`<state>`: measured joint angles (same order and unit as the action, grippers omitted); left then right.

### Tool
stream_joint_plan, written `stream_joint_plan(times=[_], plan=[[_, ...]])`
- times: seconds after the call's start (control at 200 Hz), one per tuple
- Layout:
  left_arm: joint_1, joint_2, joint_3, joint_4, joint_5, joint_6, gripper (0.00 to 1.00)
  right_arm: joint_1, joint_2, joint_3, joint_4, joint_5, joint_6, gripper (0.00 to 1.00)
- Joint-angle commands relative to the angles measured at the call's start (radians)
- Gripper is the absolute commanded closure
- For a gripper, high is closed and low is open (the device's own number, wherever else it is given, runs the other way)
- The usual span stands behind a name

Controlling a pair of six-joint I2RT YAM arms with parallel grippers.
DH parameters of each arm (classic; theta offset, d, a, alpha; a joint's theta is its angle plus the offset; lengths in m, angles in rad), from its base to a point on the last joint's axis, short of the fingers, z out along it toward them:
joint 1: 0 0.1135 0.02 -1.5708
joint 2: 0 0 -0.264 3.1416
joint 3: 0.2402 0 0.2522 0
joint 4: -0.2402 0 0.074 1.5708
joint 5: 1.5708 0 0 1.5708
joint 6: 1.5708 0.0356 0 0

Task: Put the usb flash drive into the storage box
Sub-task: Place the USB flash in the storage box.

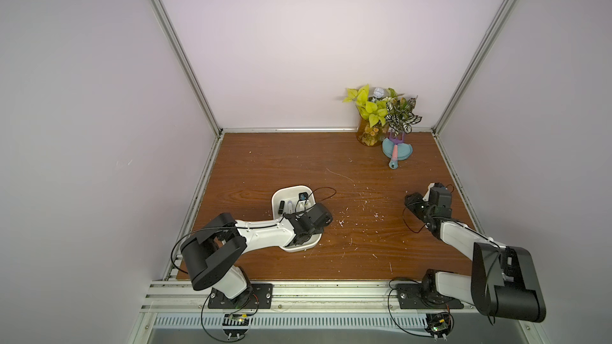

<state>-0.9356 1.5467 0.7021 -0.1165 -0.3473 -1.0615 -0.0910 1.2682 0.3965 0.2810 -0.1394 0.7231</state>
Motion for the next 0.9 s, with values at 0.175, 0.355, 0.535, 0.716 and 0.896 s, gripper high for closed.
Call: stream_joint_plan(times=[0.175,0.355,0.535,0.716,0.896], plan=[[0.009,0.013,0.017,-0.08,-0.076,-0.031,1.0,0.01,0.011,0.001,0.028,-0.024,0.01,0.6],[0.012,0.021,0.03,-0.079,-0.077,-0.019,1.0,0.013,0.019,0.003,0.031,-0.023,0.01,0.6],[0.012,0.014,0.046,-0.082,-0.057,0.006,0.83,0.014,0.019,0.004,0.031,-0.026,0.01,0.59],[0.012,-0.022,0.066,-0.119,-0.042,0.015,0.67,0.016,0.025,0.008,0.031,-0.029,0.01,0.59],[0.012,-0.08,0.08,-0.141,-0.033,0.035,0.65,0.021,0.027,0.011,0.027,-0.03,0.009,0.59]])
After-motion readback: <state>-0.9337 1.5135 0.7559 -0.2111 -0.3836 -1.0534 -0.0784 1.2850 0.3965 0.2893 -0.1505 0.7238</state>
